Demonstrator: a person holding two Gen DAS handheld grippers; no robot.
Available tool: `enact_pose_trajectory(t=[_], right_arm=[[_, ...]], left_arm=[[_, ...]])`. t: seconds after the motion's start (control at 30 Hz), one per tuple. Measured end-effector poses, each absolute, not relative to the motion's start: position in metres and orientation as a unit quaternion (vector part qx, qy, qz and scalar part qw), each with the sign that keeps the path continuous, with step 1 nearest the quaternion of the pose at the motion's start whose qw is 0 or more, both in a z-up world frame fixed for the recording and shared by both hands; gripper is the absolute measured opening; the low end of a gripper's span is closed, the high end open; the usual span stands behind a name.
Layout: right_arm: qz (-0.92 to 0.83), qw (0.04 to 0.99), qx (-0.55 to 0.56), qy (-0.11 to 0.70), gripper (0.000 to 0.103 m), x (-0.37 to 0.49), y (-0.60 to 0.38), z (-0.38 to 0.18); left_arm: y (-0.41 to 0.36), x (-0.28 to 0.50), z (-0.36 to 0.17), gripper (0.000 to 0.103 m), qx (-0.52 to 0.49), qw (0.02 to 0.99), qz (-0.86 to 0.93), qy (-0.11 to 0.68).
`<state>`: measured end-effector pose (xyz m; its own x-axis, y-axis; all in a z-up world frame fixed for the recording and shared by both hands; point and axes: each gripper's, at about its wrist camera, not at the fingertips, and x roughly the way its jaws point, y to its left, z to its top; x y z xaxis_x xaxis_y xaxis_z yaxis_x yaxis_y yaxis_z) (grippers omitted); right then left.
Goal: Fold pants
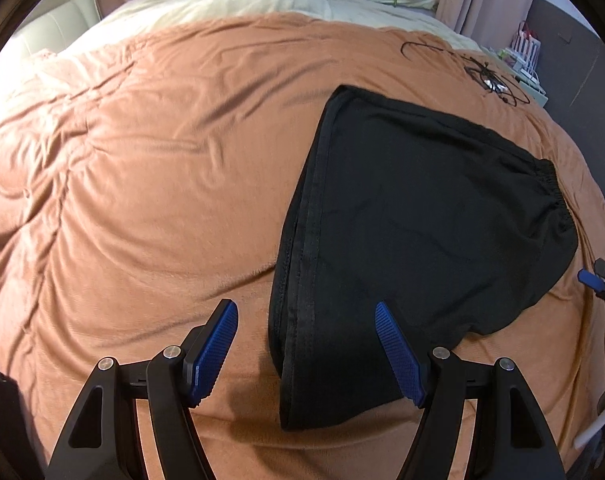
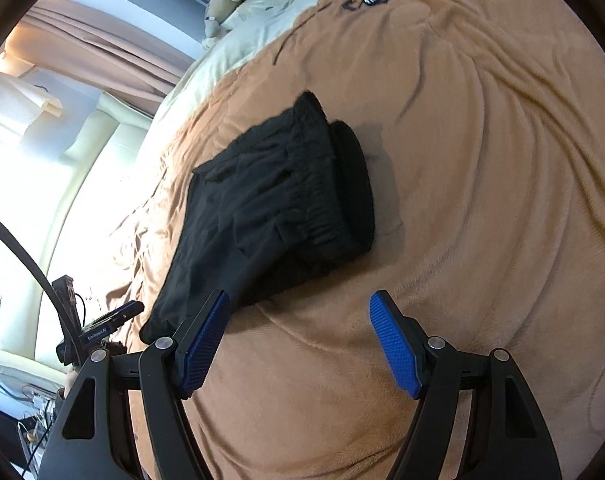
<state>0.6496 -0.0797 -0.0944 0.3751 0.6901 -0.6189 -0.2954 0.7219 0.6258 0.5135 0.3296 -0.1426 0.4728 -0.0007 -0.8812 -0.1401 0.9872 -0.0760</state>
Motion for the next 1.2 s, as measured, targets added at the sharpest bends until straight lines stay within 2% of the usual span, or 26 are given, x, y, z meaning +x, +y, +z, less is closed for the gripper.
enact_pose_trajectory(t=[0.43, 0.5, 0.53, 0.6, 0.63, 0.73, 0.9, 1.2], right_arm=[[0.325, 0.784, 0.254, 0.465, 0.07, 0.673, -0.08, -0.124], [0.321, 0.788, 0.251, 0.461, 0.059, 0.674, -0.076, -0.126], [0.317, 0.788, 0.254, 0.463, 0.056, 0.677, -0.076, -0.128], [0.313, 0.786, 0.263, 0.464, 0.039, 0.679, -0.075, -0.132], [0.313, 0.782, 0.27, 0.466, 0.037, 0.68, -0.075, -0.134], [0.313, 0.788, 0.265, 0.459, 0.029, 0.677, -0.074, -0.132], [0.317, 0.798, 0.254, 0.446, 0.023, 0.669, -0.07, -0.116], [0.319, 0.806, 0.239, 0.438, 0.022, 0.653, -0.07, -0.098]], left_arm=[[0.338, 0.538, -0.187, 0.073, -0.085, 0.845, 0.017, 0.528], [0.341, 0.537, -0.186, 0.065, -0.097, 0.848, 0.016, 0.52], [0.342, 0.535, -0.186, 0.055, -0.102, 0.849, 0.015, 0.518], [0.345, 0.533, -0.184, 0.039, -0.116, 0.85, 0.008, 0.514], [0.346, 0.531, -0.183, 0.024, -0.129, 0.849, -0.002, 0.513], [0.347, 0.525, -0.174, 0.01, -0.137, 0.851, -0.009, 0.507], [0.353, 0.513, -0.151, 0.006, -0.164, 0.856, -0.023, 0.489], [0.339, 0.493, -0.13, 0.006, -0.172, 0.852, -0.037, 0.492]])
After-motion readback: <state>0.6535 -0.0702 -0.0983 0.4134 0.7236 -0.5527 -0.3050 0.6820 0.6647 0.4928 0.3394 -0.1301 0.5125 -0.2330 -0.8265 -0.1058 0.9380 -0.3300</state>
